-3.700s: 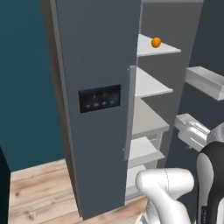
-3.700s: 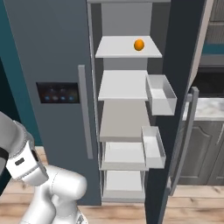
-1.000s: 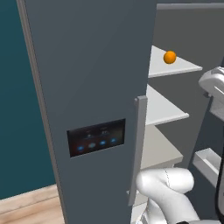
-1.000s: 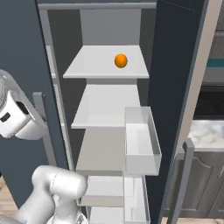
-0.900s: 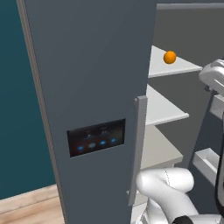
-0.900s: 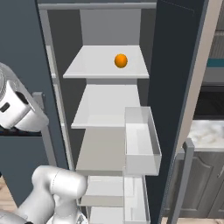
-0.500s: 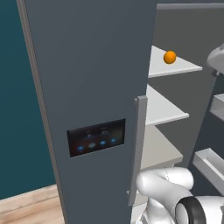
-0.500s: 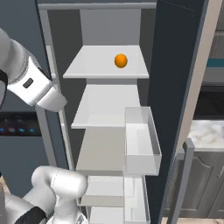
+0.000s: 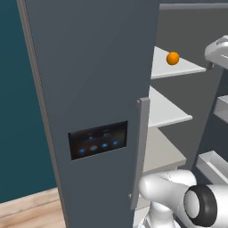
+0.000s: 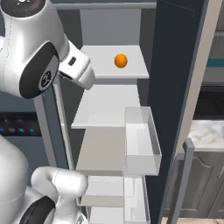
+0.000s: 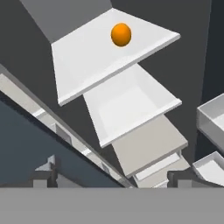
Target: Pick the orange and pear from the fridge and place them inside the tupperware on the counter.
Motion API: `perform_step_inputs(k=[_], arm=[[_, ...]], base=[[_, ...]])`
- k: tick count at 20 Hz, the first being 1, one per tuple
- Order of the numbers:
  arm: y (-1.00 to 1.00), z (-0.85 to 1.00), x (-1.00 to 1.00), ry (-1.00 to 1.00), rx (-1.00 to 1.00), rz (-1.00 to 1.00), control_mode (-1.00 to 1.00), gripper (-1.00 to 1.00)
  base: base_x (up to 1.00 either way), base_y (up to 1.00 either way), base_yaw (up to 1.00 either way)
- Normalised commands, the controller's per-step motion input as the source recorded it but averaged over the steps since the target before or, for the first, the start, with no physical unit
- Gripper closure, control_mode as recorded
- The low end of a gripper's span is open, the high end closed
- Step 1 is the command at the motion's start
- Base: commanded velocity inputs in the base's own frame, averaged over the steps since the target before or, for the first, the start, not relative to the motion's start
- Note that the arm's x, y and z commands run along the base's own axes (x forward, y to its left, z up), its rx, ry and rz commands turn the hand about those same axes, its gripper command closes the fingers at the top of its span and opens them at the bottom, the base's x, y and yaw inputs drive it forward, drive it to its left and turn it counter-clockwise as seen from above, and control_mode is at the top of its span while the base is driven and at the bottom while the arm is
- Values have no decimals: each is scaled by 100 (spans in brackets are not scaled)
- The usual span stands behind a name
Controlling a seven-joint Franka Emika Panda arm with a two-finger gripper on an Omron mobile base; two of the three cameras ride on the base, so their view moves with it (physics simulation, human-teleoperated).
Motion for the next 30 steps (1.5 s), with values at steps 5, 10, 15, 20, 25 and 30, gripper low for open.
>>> perform_step_inputs(k=[5, 10, 15, 20, 25, 30], arm=[[-8, -9, 57, 11, -10, 4, -100, -100], [-8, -15, 56, 16, -8, 0, -100, -100], [-10, -14, 54, 3, -4, 0, -100, -100], [-11, -16, 49, 0, -4, 0, -100, -100], [-10, -13, 45, 0, -1, 0, -100, -100], [-10, -1, 54, 0, 0, 0, -100, -100]], base=[[0, 0, 0], [0, 0, 0], [0, 0, 0], [0, 0, 0], [0, 0, 0], [0, 0, 0]])
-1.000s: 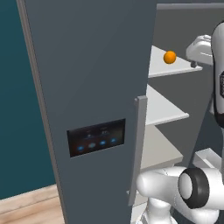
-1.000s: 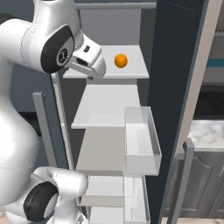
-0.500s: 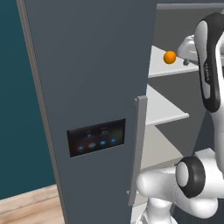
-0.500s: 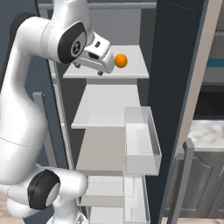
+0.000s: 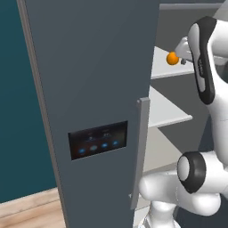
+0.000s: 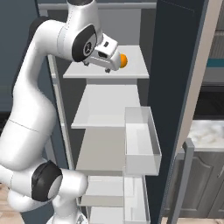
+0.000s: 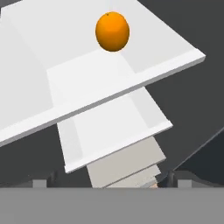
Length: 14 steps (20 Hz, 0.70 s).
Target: Pick the orange and pear from the fridge and place them inside the tupperware on the counter.
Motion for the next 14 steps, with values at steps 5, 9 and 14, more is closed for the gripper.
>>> perform_step_inputs(k=[5, 9, 14], arm=[[-9, -3, 58, -14, 0, 0, -100, -100], [-9, -5, 48, -5, 0, 0, -100, -100], [-8, -4, 38, 0, 0, 0, -100, -100]], base=[[0, 0, 0], [0, 0, 0], [0, 0, 0]])
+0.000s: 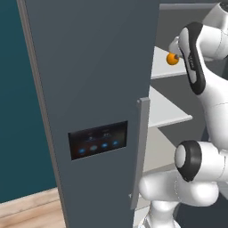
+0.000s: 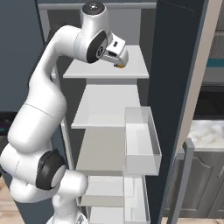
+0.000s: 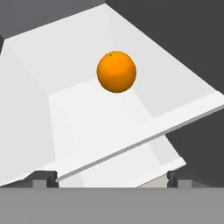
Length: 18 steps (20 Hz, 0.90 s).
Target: Pick the orange and pear from the fridge and place them inside the tupperware on the counter.
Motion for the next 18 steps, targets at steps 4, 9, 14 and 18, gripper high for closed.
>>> perform_step_inputs(k=[4, 9, 14, 18], arm=[[-7, -3, 39, 0, 0, 0, -100, -100], [-7, -9, 38, 0, 0, 0, -100, -100], [-6, -15, 34, 1, 0, 0, -100, -100], [-6, -15, 31, 4, 0, 0, -100, -100]], base=[[0, 0, 0], [0, 0, 0], [0, 0, 0], [0, 0, 0]])
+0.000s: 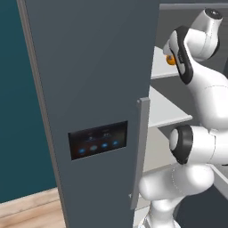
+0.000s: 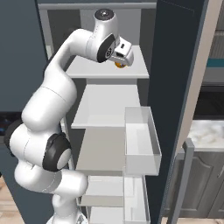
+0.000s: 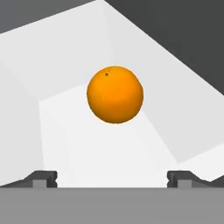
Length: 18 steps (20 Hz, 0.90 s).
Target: Pick the orange and pear from the fridge and place them inside the tupperware on the counter.
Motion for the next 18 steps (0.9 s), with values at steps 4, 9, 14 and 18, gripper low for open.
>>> perform_step_inputs(k=[4, 9, 14, 18], arm=[[-7, -14, 34, 3, 0, 0, -100, -100], [-6, -4, 28, 1, 0, 0, -100, -100], [-5, 0, 16, 0, 0, 0, -100, -100], [-4, -2, 16, 0, 0, 0, -100, -100]], base=[[0, 0, 0], [0, 0, 0], [0, 0, 0], [0, 0, 0]])
